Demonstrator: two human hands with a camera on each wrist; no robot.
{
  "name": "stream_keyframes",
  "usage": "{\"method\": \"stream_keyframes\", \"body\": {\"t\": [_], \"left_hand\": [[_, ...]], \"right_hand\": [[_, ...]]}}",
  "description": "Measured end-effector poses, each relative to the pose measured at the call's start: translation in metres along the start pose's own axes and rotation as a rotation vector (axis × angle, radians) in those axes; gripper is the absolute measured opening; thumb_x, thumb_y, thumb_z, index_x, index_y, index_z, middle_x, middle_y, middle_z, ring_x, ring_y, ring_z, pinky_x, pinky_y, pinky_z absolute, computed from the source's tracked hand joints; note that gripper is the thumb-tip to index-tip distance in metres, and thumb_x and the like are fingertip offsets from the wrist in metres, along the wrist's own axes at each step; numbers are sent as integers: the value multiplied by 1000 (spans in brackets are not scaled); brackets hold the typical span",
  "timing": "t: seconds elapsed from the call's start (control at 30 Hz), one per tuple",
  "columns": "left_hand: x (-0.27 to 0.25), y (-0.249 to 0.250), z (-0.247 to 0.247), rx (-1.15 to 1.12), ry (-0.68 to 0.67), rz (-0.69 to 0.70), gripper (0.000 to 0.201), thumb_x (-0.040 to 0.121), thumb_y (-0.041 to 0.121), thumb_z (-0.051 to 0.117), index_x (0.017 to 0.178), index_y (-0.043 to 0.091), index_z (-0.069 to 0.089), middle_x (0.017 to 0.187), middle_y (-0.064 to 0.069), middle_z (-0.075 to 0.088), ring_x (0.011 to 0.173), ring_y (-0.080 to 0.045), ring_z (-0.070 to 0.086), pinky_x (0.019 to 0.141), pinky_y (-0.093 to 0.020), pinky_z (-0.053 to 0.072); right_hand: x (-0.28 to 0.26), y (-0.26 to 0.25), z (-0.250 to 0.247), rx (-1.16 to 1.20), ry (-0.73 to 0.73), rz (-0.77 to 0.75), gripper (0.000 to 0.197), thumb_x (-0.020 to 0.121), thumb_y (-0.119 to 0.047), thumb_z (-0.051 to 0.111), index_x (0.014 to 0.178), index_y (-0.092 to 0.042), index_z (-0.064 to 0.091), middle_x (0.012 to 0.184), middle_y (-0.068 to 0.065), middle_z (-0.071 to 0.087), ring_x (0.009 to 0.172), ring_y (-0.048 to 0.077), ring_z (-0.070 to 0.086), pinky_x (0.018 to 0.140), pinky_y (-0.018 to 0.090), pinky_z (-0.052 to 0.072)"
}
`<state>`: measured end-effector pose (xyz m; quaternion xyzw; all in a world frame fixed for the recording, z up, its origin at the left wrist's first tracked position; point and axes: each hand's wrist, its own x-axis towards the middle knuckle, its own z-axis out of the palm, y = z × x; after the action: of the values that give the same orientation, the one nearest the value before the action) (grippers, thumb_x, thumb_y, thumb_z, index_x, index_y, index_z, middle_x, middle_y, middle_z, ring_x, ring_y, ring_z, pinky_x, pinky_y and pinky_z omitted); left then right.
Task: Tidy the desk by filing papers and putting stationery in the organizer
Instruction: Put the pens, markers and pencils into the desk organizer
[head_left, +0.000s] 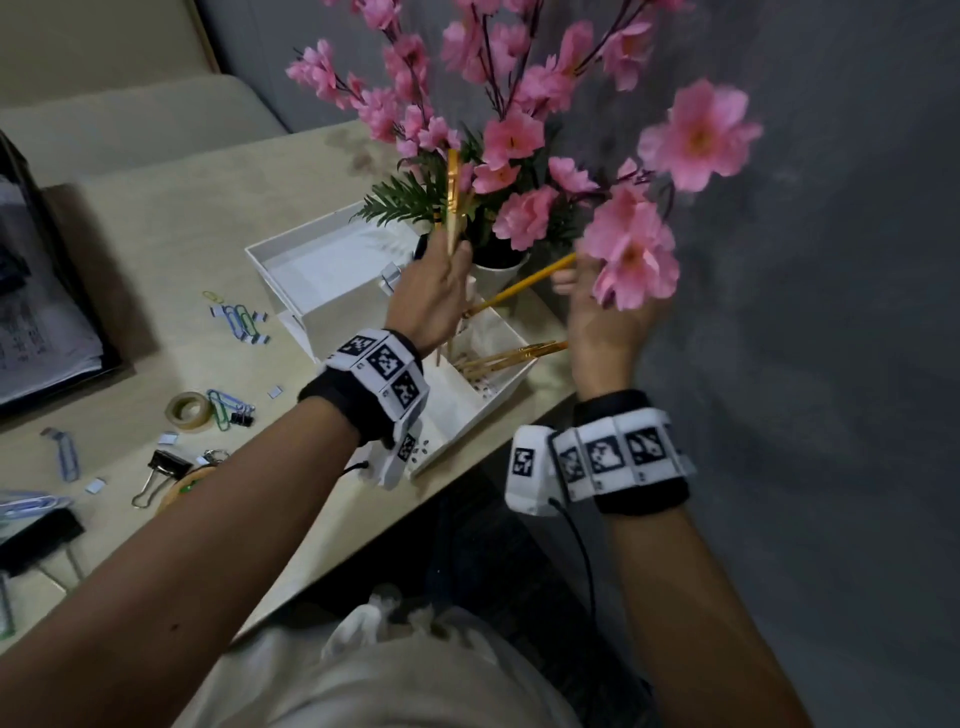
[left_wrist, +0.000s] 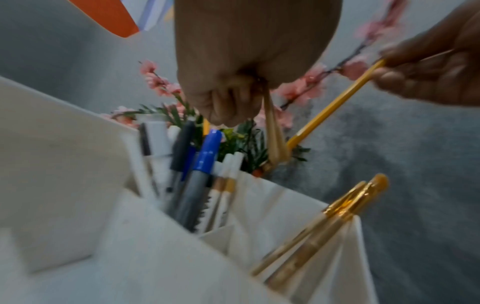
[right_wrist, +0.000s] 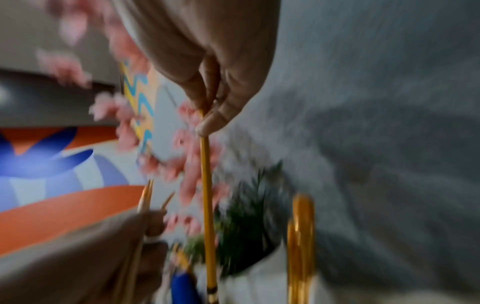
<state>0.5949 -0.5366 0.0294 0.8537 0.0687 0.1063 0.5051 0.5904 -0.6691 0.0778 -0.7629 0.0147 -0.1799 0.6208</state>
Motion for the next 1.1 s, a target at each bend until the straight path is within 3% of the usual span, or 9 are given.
{"method": "stream_keyframes", "body": {"t": [0.13,0.23,0.3,0.4,0.5,0.63,0.8,0.93,1.1], "left_hand": [[-11,-21,-14,83,6,-74,30,103,25,27,107,7,51,85,-7,54,73,-22,47,61,-23,22],[-20,-36,-21,102,-46,-59,38,102,27,29,115,0,53,97,-18,58,89,-30,55,64,-23,23],[-25,-42,-21,152,-98,-76,36,102,26,30,117,-1,50,103,-25,60,96,-35,56,69,-28,29],[-34,-43,-15,256,-187,-78,36,101,28,33,120,0,45,100,-28,60,92,-39,58,73,-37,41],[-40,-33,-6,369,-252,-8,38,100,30,33,122,0,40,100,-27,60,89,-39,58,70,-39,42],[-42,-18,10,502,-332,129,44,100,31,31,130,-1,33,107,-25,60,95,-40,59,72,-42,44],[-44,-9,18,378,-417,88,37,98,41,34,106,5,36,82,-6,53,78,-25,51,67,-31,32],[-35,-13,17,172,-358,6,23,102,34,22,96,13,30,73,1,43,72,-22,43,72,-31,33],[-14,-7,18,193,-259,130,36,102,21,30,100,1,59,92,-7,33,93,-15,29,78,-22,22]], "right_hand": [[-7,23,42,-267,-251,-14,13,90,-10,54,78,-9,59,78,11,66,74,27,64,75,45,55],[-5,32,54,-436,-376,2,14,90,-9,55,86,1,63,88,17,68,76,19,53,71,18,37],[0,30,53,-489,-387,-8,15,89,-9,56,87,3,64,91,17,67,78,17,49,62,15,24],[4,21,47,-436,-316,-58,17,87,-17,60,89,-1,67,94,12,65,90,21,56,73,20,33],[-1,16,44,-327,-320,-31,27,84,-31,64,74,-6,65,77,8,63,75,18,55,71,29,43],[-4,17,35,-330,-382,135,37,84,-22,66,51,-16,48,51,-3,45,45,1,38,49,15,33],[3,21,12,-242,-246,247,38,83,-13,65,49,-16,48,51,3,47,51,17,43,59,32,41],[16,18,-21,-195,-97,215,34,85,-9,63,55,-21,53,51,-3,53,39,1,48,50,19,45],[14,21,-30,-249,-107,171,27,86,-1,60,63,-15,55,58,-3,57,37,-4,52,50,14,48]]}}
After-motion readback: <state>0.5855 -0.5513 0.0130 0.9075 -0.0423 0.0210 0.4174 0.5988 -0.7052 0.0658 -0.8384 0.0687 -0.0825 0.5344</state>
